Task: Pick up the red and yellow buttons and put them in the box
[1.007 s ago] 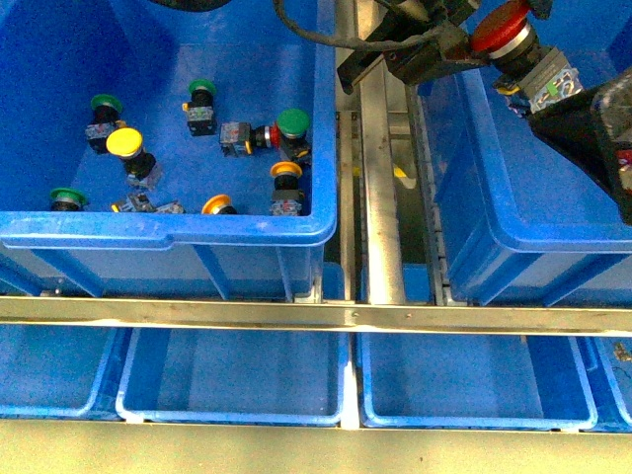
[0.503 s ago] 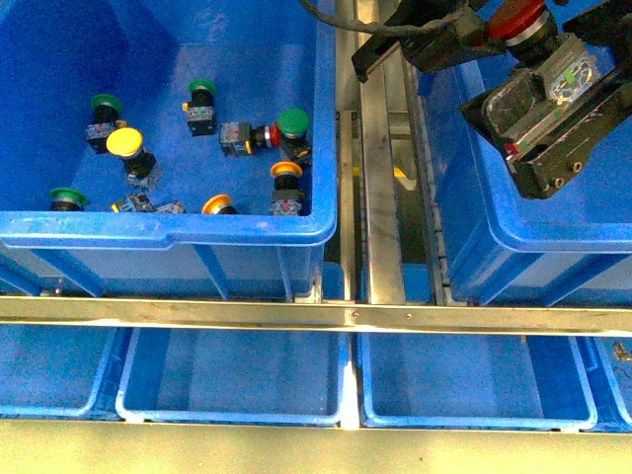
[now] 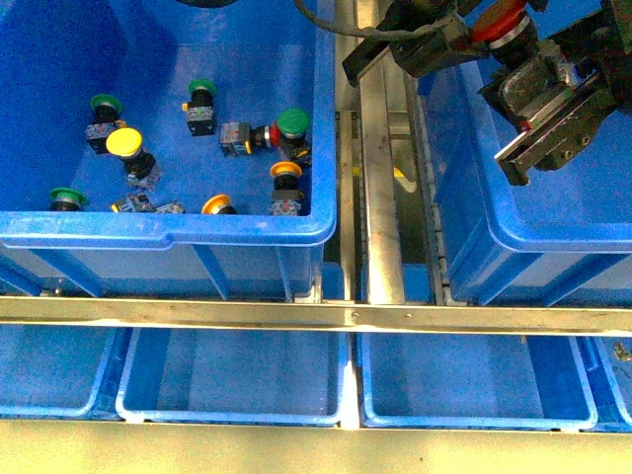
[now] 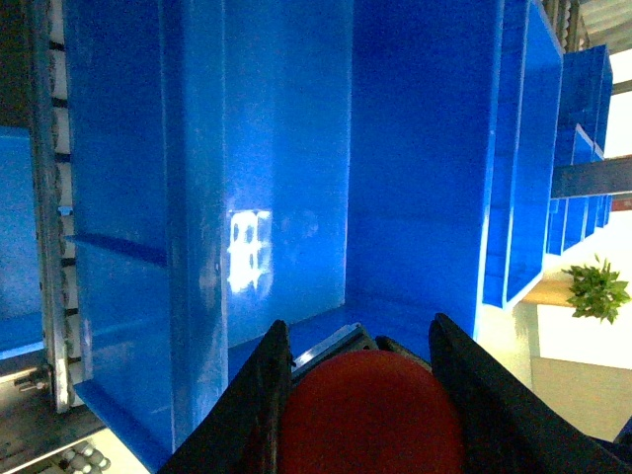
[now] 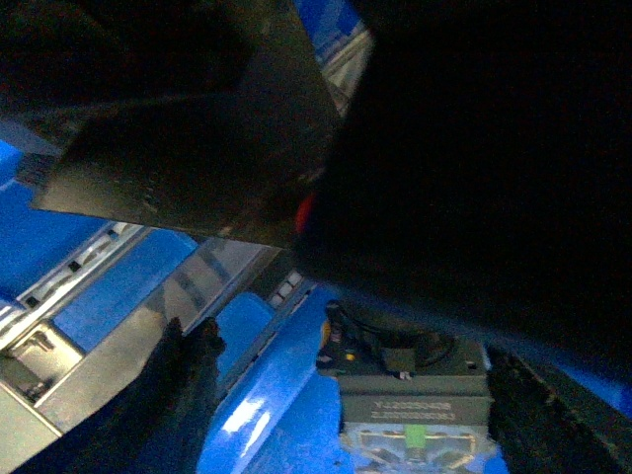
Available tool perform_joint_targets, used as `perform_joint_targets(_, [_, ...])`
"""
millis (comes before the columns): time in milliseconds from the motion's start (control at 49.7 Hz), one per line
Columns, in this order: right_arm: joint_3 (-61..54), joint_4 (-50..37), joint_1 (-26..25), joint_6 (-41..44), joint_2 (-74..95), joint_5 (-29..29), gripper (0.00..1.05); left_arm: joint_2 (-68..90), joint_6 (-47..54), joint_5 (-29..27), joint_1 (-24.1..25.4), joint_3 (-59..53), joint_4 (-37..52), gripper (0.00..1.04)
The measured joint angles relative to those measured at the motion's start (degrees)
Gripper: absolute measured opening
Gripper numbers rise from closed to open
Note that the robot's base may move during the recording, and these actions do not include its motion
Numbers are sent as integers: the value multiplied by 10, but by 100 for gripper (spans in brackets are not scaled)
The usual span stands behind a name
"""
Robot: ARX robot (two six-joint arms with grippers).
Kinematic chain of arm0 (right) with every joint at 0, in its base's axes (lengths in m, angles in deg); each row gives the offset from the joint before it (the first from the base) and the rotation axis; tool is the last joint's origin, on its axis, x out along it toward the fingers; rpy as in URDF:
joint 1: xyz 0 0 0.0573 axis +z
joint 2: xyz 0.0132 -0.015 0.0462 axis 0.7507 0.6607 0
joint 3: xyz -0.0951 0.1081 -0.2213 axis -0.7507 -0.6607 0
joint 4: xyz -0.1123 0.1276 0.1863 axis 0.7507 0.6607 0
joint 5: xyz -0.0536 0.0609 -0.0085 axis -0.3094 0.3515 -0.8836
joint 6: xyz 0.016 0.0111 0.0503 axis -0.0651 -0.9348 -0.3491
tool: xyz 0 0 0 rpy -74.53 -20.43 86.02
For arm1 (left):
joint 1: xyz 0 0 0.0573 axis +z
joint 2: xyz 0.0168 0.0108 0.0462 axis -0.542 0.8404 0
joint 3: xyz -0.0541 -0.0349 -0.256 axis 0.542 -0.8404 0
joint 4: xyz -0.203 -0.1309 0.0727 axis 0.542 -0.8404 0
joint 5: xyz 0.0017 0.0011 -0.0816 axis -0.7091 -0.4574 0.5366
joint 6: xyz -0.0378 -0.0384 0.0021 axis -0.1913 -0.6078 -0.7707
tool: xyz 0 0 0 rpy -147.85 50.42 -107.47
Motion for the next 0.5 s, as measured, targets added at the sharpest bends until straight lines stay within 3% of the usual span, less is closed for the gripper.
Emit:
perform_joint_targets(221, [3, 0, -8, 11, 0, -2, 32, 0, 2, 0, 1, 0, -2, 34])
perform_joint_targets(503, [5, 3, -11, -1, 0, -1, 31, 0, 5, -3, 2, 2, -4, 34])
